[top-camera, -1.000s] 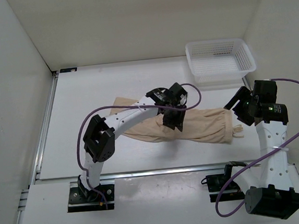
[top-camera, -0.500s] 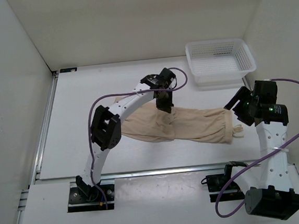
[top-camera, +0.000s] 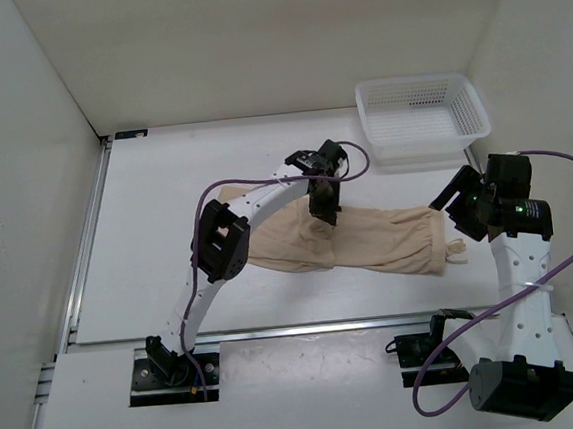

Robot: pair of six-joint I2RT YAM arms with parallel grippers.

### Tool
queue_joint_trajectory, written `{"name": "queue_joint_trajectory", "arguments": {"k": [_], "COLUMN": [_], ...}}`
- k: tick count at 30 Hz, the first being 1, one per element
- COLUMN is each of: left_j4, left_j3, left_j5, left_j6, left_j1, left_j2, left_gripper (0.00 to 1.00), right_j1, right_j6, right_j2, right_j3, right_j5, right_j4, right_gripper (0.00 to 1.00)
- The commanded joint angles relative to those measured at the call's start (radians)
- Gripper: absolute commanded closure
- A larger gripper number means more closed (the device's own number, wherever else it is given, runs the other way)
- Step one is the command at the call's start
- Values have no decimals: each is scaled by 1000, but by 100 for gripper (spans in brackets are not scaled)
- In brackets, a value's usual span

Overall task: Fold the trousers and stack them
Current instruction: Fold the trousers

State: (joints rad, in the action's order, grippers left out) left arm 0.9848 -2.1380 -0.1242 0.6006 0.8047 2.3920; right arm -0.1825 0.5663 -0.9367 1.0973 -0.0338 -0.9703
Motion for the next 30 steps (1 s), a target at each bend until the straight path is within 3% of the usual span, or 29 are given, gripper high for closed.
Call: {"name": "queue_joint_trajectory", "arguments": {"k": [1,7,10,12,15,16,17,18,21,24,28,30], "left_j4": [-26,-35,-35,-35,-19,-18,-18,-18,-31,-60,-97,-97], "left_j3": [-82,-60,67,206,365,404,436,467,591,618,636,627], "left_j5": [-48,-69,-14,0,-78,-90,-91,-91,-91,-100,-136,-137], "left_j6": [-59,-93,-105,-114,-149,-160,-171,-182,-200,-211,-229,-240], "left_j1": [14,-42,-157,-293,-480,-516,-544,-568,-654,-690,-722,-731], "left_j2": [-117,-306,-422,-476,-536,-548,-559,-571,-571,-525,-439,-406], "left_gripper": [90,86,85,85,75,68,44,30,2,2,16,16], "right_j1": [5,14,14,14,14,14,14,14,14,14,14,14], "right_j6": [-20,-20,-20,-29,-29,-29,-29,-29,-29,-29,-29,-29], "right_j2": [6,6,6,15,15,15,15,15,15,6,6,15], "right_j3": [16,16,16,16,6,6,-3,-4,-4,-4,-4,-4], "right_j5": [-17,-17,-17,-17,-17,-17,-26,-26,-26,-35,-35,-35], "right_j4": [7,7,7,7,7,7,7,7,7,7,7,7], "right_gripper": [22,22,22,22,22,22,22,22,22,22,22,22]}}
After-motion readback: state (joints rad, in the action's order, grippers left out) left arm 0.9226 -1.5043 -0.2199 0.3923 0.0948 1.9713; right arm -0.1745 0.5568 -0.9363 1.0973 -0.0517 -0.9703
